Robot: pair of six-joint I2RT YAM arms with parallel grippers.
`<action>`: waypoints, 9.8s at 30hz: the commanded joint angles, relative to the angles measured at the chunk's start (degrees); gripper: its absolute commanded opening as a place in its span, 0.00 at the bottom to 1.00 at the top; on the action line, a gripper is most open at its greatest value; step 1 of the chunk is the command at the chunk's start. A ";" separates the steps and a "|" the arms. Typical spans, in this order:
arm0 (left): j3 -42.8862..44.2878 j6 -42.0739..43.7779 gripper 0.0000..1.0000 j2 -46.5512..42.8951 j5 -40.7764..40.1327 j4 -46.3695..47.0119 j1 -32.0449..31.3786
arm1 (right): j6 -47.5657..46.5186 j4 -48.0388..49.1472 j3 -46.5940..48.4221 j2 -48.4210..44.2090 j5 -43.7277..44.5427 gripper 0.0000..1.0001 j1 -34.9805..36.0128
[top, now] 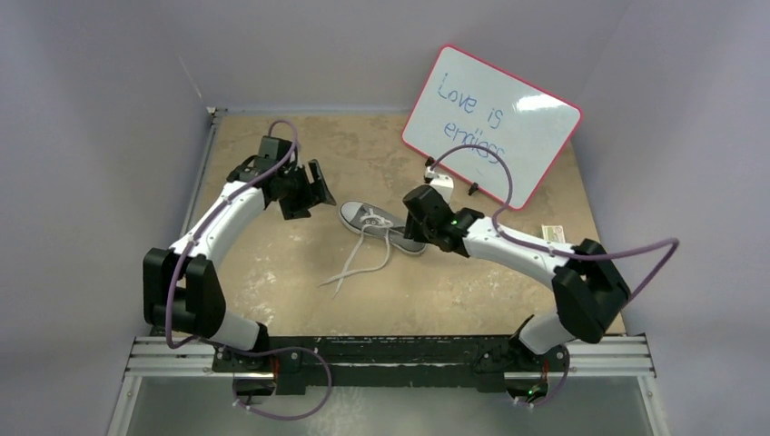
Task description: Tie the shoes
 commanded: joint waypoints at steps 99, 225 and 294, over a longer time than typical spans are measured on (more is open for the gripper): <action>-33.51 34.68 0.64 0.04 0.09 59.90 -17.03 | -12.87 35.61 -2.87 -8.59 -68.26 0.00 -15.13; -27.79 2.50 0.00 5.84 27.51 79.92 -11.78 | -38.48 -6.77 26.79 21.82 -80.01 0.00 -19.32; -27.06 1.36 0.00 6.32 31.45 78.48 -10.49 | -81.10 43.56 -4.24 13.84 -77.32 0.47 -18.81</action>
